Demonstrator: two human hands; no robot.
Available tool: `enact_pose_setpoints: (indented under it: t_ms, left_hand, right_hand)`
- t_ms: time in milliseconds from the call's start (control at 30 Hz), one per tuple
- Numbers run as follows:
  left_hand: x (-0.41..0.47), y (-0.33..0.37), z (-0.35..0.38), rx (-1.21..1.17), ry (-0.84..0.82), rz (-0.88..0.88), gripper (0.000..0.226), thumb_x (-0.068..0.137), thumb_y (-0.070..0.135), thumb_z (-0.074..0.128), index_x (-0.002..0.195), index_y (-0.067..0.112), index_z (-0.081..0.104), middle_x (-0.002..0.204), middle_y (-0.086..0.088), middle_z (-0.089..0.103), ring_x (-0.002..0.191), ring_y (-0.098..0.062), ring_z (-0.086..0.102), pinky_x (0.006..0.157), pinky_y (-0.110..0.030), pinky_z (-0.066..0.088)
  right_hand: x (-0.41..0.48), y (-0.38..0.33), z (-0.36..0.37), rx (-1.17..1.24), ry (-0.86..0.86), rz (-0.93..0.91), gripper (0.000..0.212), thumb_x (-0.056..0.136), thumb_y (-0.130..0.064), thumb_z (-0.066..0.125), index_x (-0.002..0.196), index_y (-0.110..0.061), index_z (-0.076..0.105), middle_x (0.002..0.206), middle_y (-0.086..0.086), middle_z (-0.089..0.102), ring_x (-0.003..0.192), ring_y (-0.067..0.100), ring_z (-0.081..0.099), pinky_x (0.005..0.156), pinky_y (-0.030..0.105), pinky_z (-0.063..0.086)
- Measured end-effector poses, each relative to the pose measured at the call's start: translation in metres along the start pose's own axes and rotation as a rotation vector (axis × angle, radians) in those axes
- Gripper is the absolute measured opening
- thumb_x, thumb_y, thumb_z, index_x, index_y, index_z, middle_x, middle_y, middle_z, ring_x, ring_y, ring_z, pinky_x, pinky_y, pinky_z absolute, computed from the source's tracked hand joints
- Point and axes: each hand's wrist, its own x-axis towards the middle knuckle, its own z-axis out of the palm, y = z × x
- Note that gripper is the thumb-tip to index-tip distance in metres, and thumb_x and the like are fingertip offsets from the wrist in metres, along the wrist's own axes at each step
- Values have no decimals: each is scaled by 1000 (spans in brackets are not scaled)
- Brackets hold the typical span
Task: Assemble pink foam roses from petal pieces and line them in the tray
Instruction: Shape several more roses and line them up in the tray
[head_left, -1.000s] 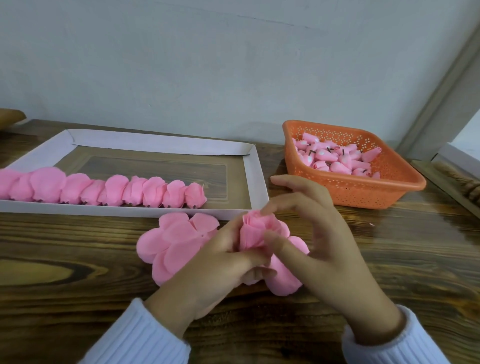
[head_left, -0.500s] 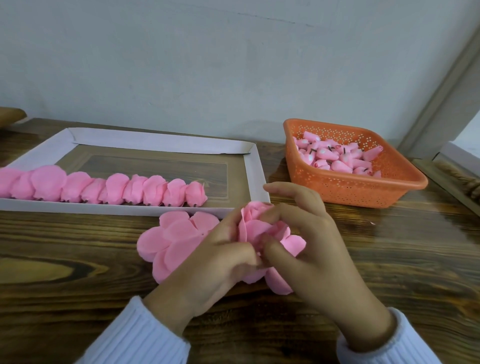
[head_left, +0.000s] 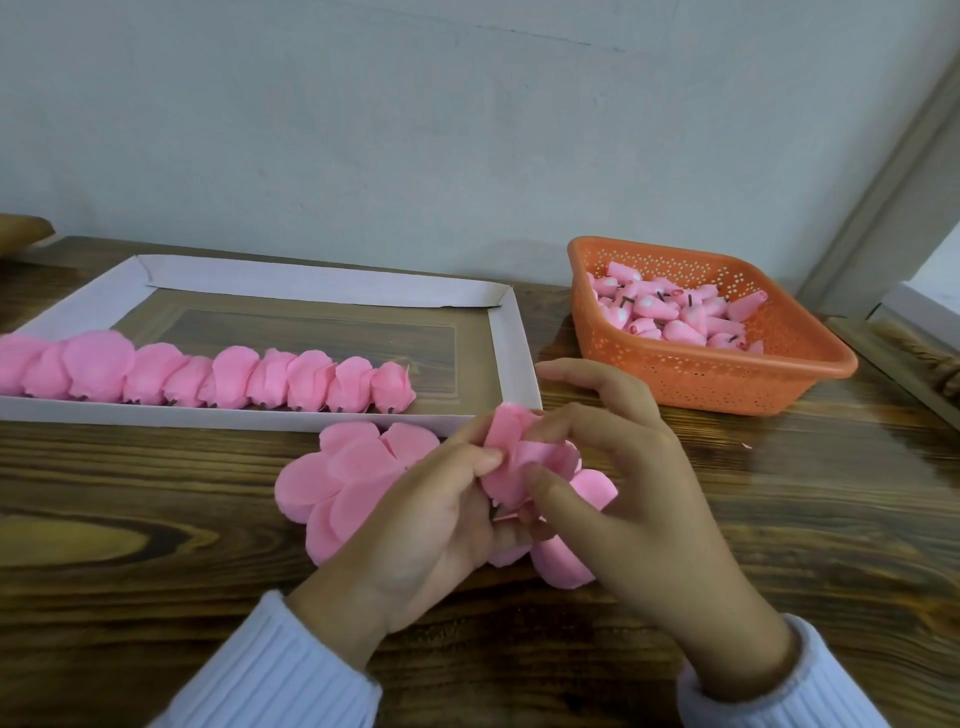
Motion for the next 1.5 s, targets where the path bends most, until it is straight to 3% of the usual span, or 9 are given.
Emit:
enact_pose_setpoints:
  t_ms: [367, 567, 733, 867, 1067, 1167, 1300, 1400, 1500]
  left_hand:
    - [2, -2, 1, 114, 98, -6, 50, 97, 7, 30, 80, 27, 72, 82, 1, 69, 73, -9, 63, 69, -33, 51]
    - [1, -1, 0, 72, 95, -10, 31, 98, 5, 37, 105, 14, 66, 100, -8, 70, 92, -18, 66, 72, -36, 55]
    - [-1, 2, -1, -11, 39, -7, 28, 71, 6, 51, 94, 14, 65, 98, -12, 68, 84, -20, 65, 74, -41, 52]
    - [-4, 6, -4, -51, -25, -3, 58, 51, 5, 61, 109, 2, 58, 97, -17, 65, 88, -27, 64, 80, -47, 52]
    - [-6, 4, 0, 299, 48, 50, 59, 61, -10, 67, 118, 4, 57, 100, -22, 62, 94, -33, 63, 87, -49, 51]
    - [-6, 4, 7, 526, 146, 127, 41, 66, -4, 67, 104, 14, 69, 99, -23, 66, 100, -42, 62, 89, -56, 50]
    - [-11, 7, 11, 706, 143, 153, 50, 67, 3, 65, 77, 52, 69, 70, 22, 70, 69, 7, 66, 61, -11, 51]
    - [-11, 6, 9, 765, 175, 143, 45, 77, -15, 61, 73, 29, 66, 64, 25, 67, 60, 11, 62, 55, -5, 46]
    - [-12, 3, 7, 808, 215, 162, 38, 76, -5, 66, 77, 30, 54, 62, 26, 65, 58, 12, 60, 54, -4, 45]
  right_hand:
    - [0, 1, -2, 84, -69, -33, 16, 67, -18, 53, 69, -32, 61, 132, -9, 50, 134, 15, 37, 101, 40, 39]
    - [0, 3, -4, 18, -55, -44, 8, 71, -28, 61, 75, -23, 64, 133, -9, 49, 133, 15, 36, 106, 31, 32]
    - [1, 6, -4, -20, -17, -43, 13, 73, -11, 66, 80, -22, 65, 129, -9, 49, 132, 12, 36, 103, 16, 28]
    - [2, 8, -4, -19, 2, -65, 17, 74, -10, 67, 82, -24, 64, 128, -9, 50, 131, 11, 38, 103, 16, 28]
    - [2, 7, -4, 22, 12, -58, 19, 76, -10, 64, 88, -25, 63, 127, -8, 52, 132, 13, 39, 105, 21, 30]
    - [0, 5, -3, 63, 1, -90, 26, 77, -19, 60, 103, -22, 61, 127, -7, 53, 131, 17, 41, 107, 27, 33]
    - [-2, 3, 2, -3, -79, -90, 42, 81, -37, 59, 122, -27, 59, 133, -7, 51, 133, 15, 40, 107, 43, 36]
    - [-2, 3, 6, -36, -149, -84, 39, 85, -43, 55, 121, -30, 62, 136, -12, 49, 133, 9, 39, 105, 48, 36]
    - [-1, 3, 5, -7, -193, -72, 32, 87, -39, 54, 116, -32, 66, 138, -12, 48, 135, 9, 37, 105, 49, 34]
